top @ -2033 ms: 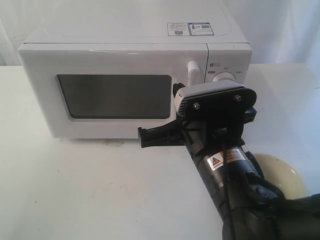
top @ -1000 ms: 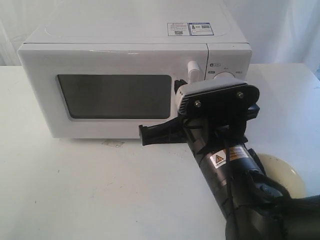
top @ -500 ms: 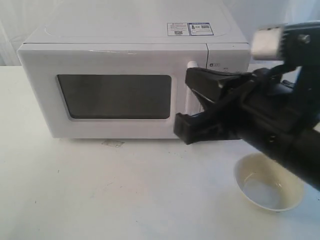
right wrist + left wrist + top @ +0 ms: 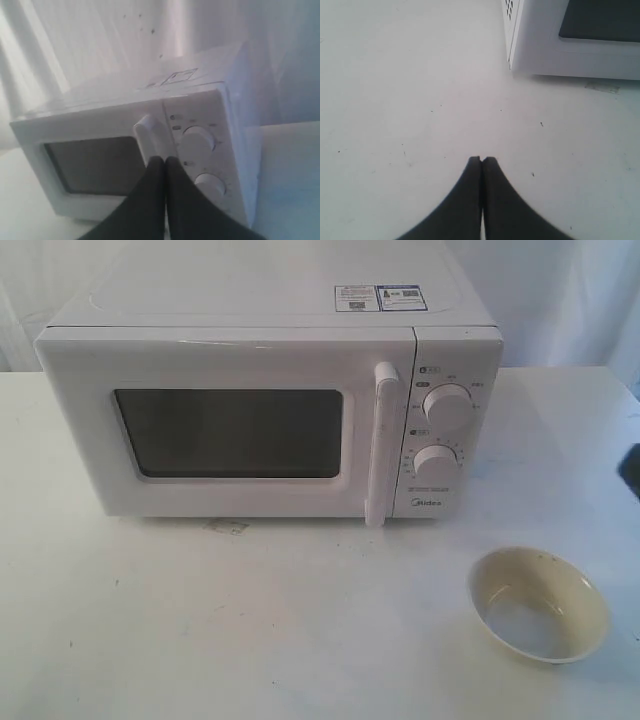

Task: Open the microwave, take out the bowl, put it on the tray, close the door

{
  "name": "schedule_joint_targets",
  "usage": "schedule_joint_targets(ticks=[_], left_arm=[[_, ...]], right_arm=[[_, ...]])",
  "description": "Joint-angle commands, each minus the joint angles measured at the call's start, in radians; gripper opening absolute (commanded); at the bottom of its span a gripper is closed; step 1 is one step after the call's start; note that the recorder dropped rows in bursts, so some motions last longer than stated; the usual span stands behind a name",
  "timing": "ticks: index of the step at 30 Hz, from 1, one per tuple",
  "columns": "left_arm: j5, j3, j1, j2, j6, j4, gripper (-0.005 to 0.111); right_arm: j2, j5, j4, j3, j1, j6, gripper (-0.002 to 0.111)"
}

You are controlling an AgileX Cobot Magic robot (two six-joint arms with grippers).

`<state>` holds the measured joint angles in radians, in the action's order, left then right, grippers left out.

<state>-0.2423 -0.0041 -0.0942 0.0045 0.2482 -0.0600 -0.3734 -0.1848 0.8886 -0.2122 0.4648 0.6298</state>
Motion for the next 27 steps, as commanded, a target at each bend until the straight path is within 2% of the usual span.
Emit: schedule_joint_targets(ticks=[1,10,14,24,27], left_arm=[[-0.005,0.004,0.004,-0.004,-0.002,-0.004,0.000],[-0.005,0.004,0.004,-0.004,-0.002,-0.004,0.000],[-0.005,0.004,0.004,-0.004,-0.002,-0.004,0.000],[-0.005,0.004,0.004,-0.004,-0.002,-0.004,0.000],[-0.005,0.004,0.004,-0.004,-0.002,-0.004,0.000]], right_arm=[[0.176,0.027,-0.003,0.083,-0.113,-0.004,0.000],[0.366,0.137,-0.003,0.158,-0.262,-0.006,0.000],[0.373,0.172,0.009,0.185,-0.321,-0.006,0.000],[0.373,0.185,0.024,0.198,-0.336,-0.008,0.000],[0.373,0.185,0.065,0.200,-0.336,-0.065,0.000]])
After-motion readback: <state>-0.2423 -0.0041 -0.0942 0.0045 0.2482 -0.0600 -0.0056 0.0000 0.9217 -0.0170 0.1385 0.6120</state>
